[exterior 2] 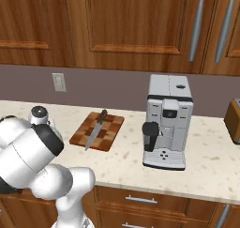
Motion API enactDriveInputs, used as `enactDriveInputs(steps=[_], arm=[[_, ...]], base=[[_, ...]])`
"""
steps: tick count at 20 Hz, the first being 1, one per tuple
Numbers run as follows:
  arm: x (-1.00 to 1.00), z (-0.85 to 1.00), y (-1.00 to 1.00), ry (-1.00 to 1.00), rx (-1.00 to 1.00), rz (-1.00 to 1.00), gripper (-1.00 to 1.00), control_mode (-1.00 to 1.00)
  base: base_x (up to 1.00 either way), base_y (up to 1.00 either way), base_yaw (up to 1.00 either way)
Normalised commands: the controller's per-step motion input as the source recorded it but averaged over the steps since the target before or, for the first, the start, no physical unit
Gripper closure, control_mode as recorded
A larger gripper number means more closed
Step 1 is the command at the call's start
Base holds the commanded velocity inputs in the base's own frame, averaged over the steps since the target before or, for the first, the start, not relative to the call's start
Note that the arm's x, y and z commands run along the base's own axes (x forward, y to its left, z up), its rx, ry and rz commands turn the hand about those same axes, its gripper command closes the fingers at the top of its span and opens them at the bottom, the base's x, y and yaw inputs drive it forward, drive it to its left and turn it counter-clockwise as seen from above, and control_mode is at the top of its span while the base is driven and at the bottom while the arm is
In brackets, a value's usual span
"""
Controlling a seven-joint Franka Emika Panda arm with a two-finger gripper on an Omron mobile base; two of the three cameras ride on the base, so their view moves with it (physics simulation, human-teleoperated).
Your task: Pick up the knife from the drawer and place it on the cutting board. Then place the meat from the plate to the cutting board.
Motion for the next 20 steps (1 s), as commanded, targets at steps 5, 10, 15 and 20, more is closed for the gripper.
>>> enactDriveInputs(steps=[5,10,15,20], arm=[[0.0,1.0,-0.05,0.03,0.0,-0.08,1.0,-1.0],[0.0,0.95,-0.03,0.1,0.0,-0.21,1.0,-1.0],[0.0,0.53,-0.09,0.14,0.01,-0.17,1.0,-1.0],[-0.01,0.03,-0.1,0.0,0.0,0.0,1.0,-1.0]], base=[[0.0,0.0,0.0],[0.0,0.0,0.0],[0.0,0.0,0.0],[0.0,0.0,0.0]])
